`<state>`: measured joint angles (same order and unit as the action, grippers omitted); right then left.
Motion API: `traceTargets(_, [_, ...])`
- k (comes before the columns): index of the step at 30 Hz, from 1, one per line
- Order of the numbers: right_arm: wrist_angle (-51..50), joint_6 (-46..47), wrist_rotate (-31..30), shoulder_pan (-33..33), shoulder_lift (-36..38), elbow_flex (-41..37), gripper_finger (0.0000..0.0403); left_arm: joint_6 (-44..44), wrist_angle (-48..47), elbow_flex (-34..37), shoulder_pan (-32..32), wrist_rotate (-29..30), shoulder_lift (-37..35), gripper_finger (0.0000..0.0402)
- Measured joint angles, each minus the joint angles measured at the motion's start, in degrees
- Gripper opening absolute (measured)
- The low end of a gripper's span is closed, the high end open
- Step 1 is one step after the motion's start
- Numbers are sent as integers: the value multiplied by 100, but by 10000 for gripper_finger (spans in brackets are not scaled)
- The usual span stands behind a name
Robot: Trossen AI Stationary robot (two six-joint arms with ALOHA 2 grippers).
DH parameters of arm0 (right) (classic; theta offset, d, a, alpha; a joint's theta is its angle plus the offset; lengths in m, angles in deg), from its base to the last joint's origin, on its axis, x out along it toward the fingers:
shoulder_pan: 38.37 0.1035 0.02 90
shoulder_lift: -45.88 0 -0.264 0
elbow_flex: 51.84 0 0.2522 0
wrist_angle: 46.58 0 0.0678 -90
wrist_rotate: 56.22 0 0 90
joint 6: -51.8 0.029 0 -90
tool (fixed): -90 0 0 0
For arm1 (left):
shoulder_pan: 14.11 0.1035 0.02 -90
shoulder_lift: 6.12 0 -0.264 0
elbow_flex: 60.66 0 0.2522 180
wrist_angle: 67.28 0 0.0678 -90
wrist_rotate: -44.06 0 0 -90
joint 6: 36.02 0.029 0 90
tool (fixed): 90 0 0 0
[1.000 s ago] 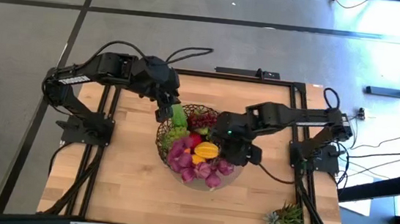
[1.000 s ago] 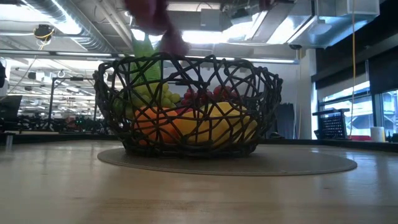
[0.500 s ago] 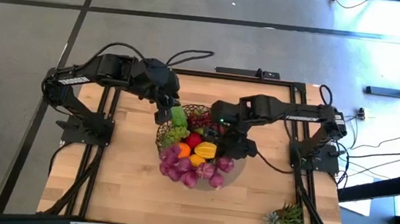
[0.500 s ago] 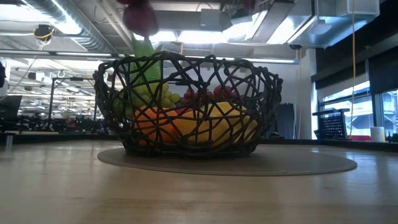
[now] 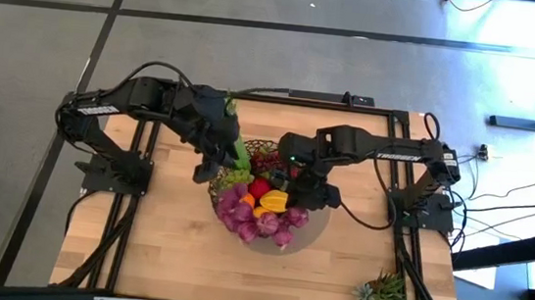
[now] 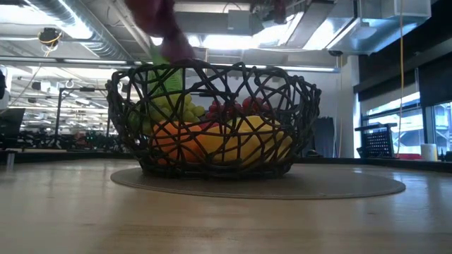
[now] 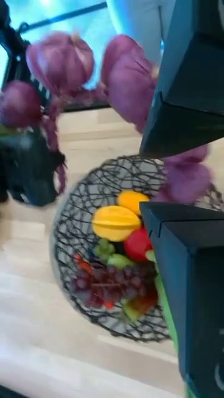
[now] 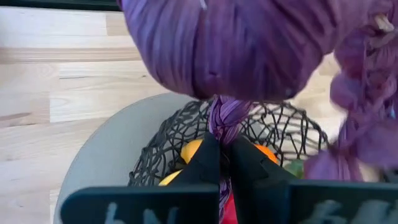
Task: Build produce basket
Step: Put the purple garlic into the wire basket
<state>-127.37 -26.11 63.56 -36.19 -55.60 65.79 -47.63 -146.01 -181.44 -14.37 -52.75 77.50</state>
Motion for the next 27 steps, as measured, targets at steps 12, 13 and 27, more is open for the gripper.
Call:
traceTargets(12, [-14,111,-17,-57,3,0,2,1067,27,9,-447,-31,424,112])
traceTargets(13, [-19,111,-17,-57,5,0,2,1070,-95,20,-486,-28,445,112])
traceTargets(27, [-70,57,-28,-57,7,24,3,1371,-408,13,-823,-200,817,112])
